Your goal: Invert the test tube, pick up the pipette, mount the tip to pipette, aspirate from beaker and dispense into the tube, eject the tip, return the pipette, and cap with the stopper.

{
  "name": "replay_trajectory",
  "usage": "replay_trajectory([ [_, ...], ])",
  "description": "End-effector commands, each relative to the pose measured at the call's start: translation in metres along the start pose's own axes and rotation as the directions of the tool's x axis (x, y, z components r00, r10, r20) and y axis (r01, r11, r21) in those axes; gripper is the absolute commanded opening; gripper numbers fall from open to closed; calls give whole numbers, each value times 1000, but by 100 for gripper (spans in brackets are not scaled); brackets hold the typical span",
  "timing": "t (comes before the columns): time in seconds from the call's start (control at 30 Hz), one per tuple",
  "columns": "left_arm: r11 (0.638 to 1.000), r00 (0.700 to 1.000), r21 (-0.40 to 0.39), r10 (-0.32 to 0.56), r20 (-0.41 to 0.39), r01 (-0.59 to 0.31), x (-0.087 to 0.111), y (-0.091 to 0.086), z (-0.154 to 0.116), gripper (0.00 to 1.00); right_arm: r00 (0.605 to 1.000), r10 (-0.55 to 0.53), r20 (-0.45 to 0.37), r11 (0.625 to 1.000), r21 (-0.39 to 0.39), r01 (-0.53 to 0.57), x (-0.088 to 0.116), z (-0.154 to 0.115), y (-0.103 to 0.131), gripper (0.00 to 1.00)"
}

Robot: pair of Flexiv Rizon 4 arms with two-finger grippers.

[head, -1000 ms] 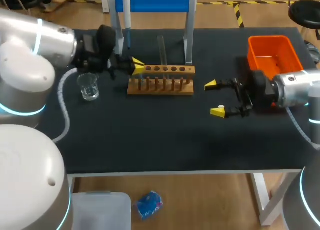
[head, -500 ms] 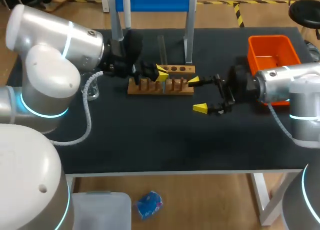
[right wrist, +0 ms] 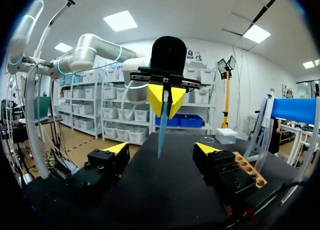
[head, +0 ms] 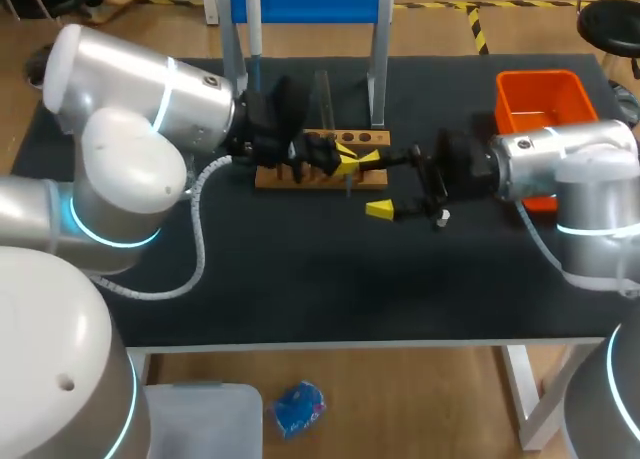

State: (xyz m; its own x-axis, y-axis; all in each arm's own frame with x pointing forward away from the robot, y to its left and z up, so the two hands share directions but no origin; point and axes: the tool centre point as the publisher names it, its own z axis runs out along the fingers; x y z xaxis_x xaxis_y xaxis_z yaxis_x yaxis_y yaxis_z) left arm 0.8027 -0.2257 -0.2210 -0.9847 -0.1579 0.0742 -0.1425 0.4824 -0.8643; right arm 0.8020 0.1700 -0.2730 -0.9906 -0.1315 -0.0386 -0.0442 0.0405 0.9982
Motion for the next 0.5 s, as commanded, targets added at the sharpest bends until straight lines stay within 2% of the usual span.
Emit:
replay_trajectory([
  [0.03,1000,1000,-1,5,0,-5,-4,0,13,0,1000,7,-2,1000,5,-7,-4,7,3,68],
  [0.07,1000,1000,0,6,1,-6,-4,0,14,0,1000,8,-3,1000,3,-8,-4,8,3,61],
  [0.1,1000,1000,0,6,2,-6,-4,1,14,0,1000,9,-3,1000,2,-9,-4,9,4,60],
  [0.2,1000,1000,1,-3,7,3,-4,2,15,0,1000,4,-17,1000,-10,-4,-3,12,4,62],
  [0.23,1000,1000,-1,-5,8,5,-4,2,15,0,1000,4,-19,1000,-9,-4,-4,13,4,60],
  [0.27,1000,1000,0,-7,9,7,-4,2,15,0,1000,4,-21,1000,-12,-4,-4,14,5,52],
  [0.3,1000,1000,0,-7,10,7,-5,2,15,0,1000,5,-22,1000,-16,-5,-5,14,5,49],
  [0.5,1000,1000,-13,-2,19,3,-5,2,13,0,1000,4,-28,1000,-23,-5,-6,18,6,44],
])
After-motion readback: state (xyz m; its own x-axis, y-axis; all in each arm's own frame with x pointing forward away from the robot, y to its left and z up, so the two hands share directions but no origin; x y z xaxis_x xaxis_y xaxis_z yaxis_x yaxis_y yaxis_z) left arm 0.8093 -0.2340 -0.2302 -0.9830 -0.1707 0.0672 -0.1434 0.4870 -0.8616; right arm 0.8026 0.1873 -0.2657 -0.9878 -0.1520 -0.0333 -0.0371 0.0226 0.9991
